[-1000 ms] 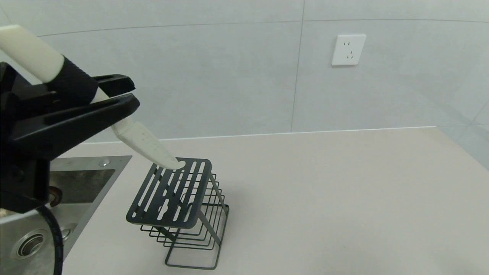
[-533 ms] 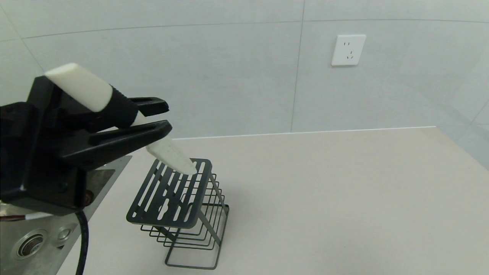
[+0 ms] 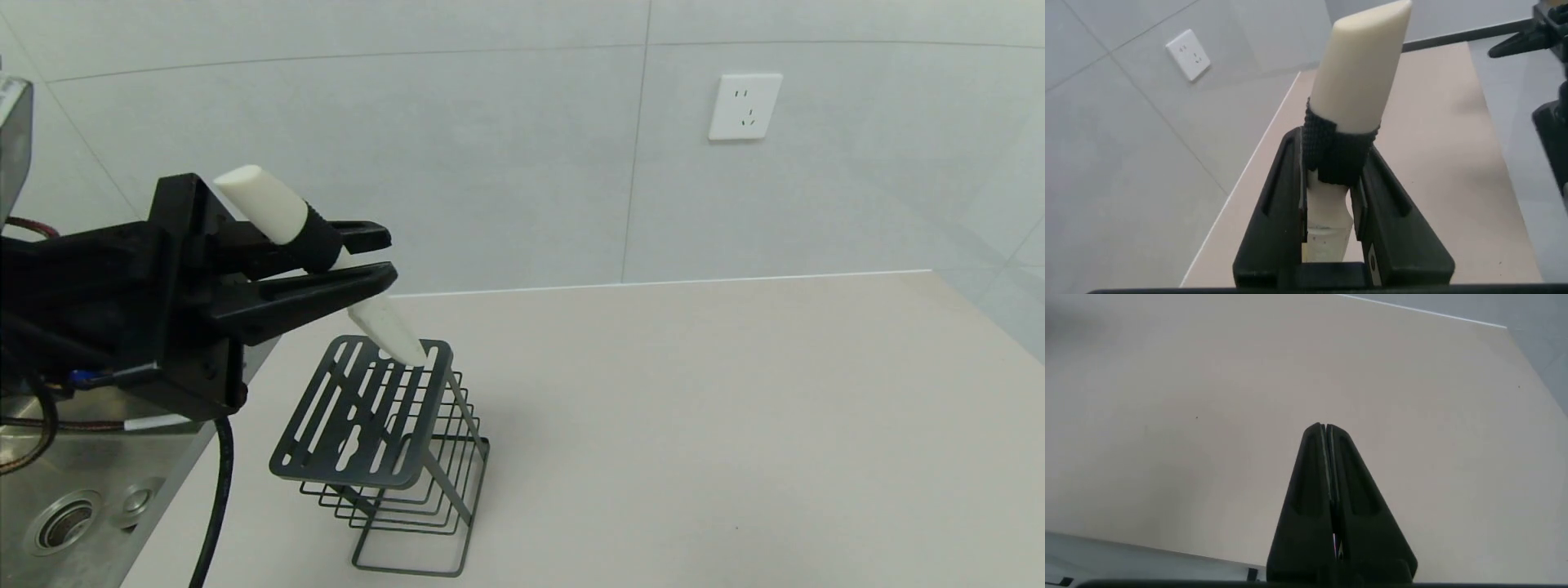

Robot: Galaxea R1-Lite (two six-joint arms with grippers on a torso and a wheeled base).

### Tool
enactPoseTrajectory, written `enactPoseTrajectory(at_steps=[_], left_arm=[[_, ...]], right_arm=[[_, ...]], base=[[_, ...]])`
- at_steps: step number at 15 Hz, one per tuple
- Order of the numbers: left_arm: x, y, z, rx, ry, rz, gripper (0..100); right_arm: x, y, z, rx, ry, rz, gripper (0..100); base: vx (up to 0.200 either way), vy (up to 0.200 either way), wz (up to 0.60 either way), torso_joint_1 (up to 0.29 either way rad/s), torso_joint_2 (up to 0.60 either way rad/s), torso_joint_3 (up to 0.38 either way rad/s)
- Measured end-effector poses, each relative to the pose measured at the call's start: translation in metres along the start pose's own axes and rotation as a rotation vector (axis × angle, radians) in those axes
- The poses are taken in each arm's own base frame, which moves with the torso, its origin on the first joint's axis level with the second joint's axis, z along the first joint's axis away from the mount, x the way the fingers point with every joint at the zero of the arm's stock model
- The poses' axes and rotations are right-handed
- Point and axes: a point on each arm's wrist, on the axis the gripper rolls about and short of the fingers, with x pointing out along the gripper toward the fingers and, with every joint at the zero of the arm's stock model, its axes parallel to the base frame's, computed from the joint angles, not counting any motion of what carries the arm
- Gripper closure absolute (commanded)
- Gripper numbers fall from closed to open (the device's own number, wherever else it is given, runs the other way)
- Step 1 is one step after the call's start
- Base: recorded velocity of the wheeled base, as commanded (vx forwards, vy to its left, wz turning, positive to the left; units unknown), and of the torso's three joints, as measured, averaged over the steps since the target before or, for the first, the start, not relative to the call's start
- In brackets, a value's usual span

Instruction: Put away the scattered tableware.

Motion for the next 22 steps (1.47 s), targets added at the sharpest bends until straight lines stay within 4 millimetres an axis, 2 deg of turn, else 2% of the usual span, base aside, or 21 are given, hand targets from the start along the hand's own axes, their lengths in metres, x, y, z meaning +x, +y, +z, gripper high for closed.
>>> enactPoseTrajectory(at_steps=[16, 22], left_arm=[[-0.001, 0.002, -0.022, -0.058, 0.051, 0.004, 100], [0.002, 0.0, -0.037, -0.077, 0.066, 0.006, 100]], right_arm=[[0.0, 0.0, 0.0, 0.001, 0.0, 0.0, 100], [0.0, 0.0, 0.0, 0.001, 0.001, 0.0, 100]], base=[[0.0, 0.0, 0.0, 0.0, 0.0, 0.0], [0.0, 0.0, 0.0, 0.0, 0.0, 0.0]])
